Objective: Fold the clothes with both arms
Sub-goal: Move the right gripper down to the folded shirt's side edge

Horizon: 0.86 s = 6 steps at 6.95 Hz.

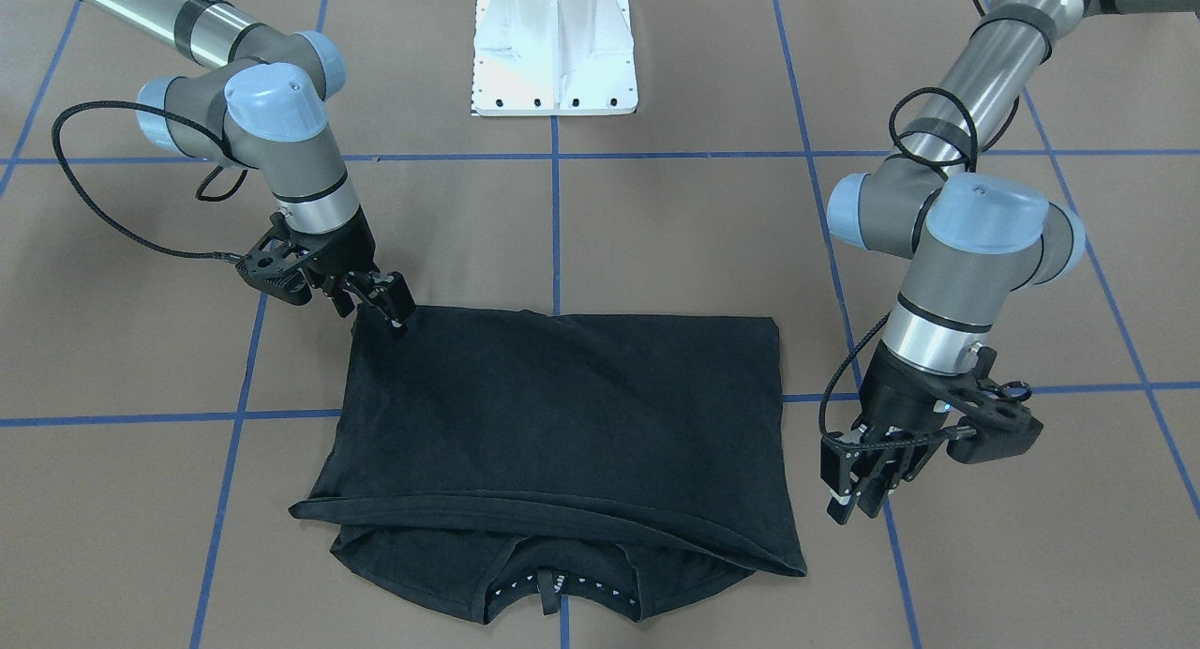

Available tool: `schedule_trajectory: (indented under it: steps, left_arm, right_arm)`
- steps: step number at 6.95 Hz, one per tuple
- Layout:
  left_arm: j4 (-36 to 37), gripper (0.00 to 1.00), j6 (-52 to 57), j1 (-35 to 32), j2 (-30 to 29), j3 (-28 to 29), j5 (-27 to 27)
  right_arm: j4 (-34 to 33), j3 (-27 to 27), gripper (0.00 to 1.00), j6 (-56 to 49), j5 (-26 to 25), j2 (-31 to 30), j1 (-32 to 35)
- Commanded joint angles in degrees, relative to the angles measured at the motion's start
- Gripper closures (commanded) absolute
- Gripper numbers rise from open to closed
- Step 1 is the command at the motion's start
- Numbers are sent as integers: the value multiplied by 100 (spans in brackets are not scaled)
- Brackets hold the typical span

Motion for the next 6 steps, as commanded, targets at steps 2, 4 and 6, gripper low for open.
schedule_trajectory:
  steps: [2,4,6]
  left_arm:
    - [0,53,0,24,23,3,2]
    - [-9,53,0,15,67,-5,2]
    - [-9,53,-9,24,76,-5,2]
  right_arm:
    - [0,-1,30,-5,-140,-130,-128]
    - [0,-1,90,13,-229,-130,-207]
    - [0,51,100,-14,-220,-139,-189]
